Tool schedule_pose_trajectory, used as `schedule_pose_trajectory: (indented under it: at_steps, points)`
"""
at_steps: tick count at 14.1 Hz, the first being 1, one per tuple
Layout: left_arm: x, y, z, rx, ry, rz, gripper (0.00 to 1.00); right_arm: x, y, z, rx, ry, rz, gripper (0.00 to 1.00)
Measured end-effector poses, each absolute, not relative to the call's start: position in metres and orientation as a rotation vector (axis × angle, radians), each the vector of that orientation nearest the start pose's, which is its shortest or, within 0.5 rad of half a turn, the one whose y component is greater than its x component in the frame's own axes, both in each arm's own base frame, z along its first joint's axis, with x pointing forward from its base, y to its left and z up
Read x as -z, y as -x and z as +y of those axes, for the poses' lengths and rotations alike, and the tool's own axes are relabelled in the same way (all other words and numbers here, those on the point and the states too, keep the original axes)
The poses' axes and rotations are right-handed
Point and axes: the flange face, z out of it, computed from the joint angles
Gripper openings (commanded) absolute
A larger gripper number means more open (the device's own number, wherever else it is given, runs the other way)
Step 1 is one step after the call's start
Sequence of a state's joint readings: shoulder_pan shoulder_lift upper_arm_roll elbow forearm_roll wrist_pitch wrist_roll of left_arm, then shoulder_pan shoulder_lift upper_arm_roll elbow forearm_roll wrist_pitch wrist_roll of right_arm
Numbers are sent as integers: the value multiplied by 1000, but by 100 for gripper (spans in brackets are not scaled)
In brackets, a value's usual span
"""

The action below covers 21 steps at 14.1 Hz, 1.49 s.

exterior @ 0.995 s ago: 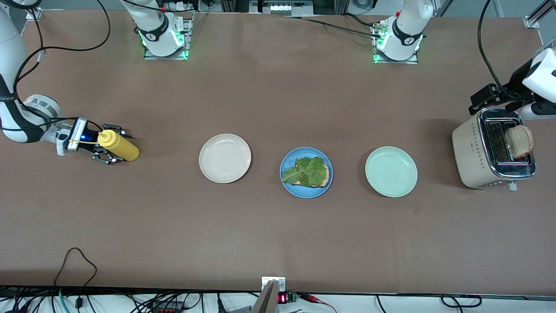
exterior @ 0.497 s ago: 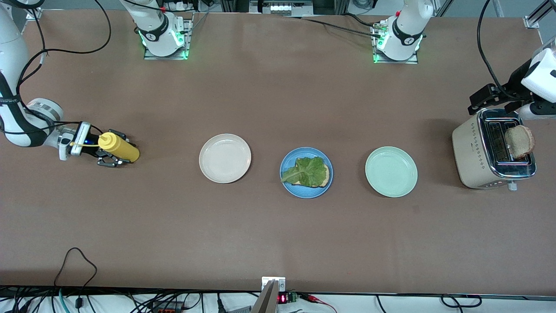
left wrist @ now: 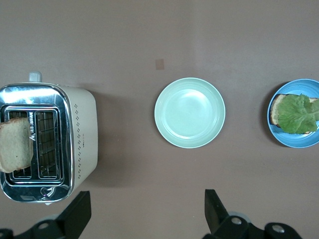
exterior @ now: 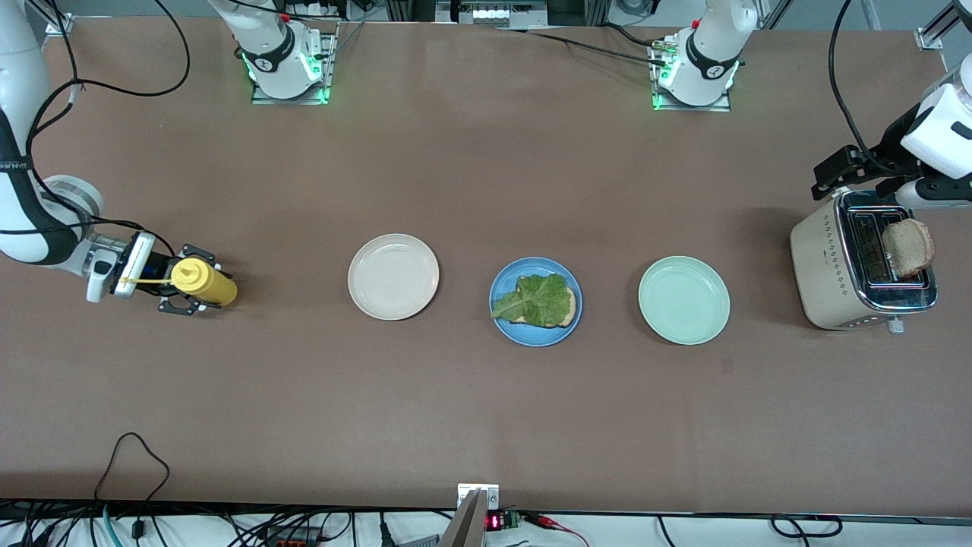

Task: Make sandwich in blue plate with both arms
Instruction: 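Grasp the yellow squeeze bottle with the right gripper and lift it, then tilt the yellow bottle over the lettuce on the blue plate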

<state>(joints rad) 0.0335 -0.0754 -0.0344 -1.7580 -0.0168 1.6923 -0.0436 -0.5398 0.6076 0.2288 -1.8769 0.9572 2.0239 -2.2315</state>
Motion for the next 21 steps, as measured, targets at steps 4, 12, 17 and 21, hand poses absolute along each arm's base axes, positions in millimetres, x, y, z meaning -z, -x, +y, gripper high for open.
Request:
schedule_pose_trajectory:
  at_steps: [4, 12, 17, 21]
  points:
    - [-588, -538, -2, 19, 3155, -71, 100, -288, -623, -56, 710, 2037, -1441, 0]
    - [-590, -540, -2, 49, 3155, -72, 100, -378, -624, 128, 305, 2396, -1455, 0]
    - [-589, -541, -2, 49, 3155, -71, 100, -382, -595, 237, 145, 2580, -1533, 0]
    - [-589, -541, -4, 47, 3155, -67, 100, -346, -552, 334, 41, 2670, -1698, 0]
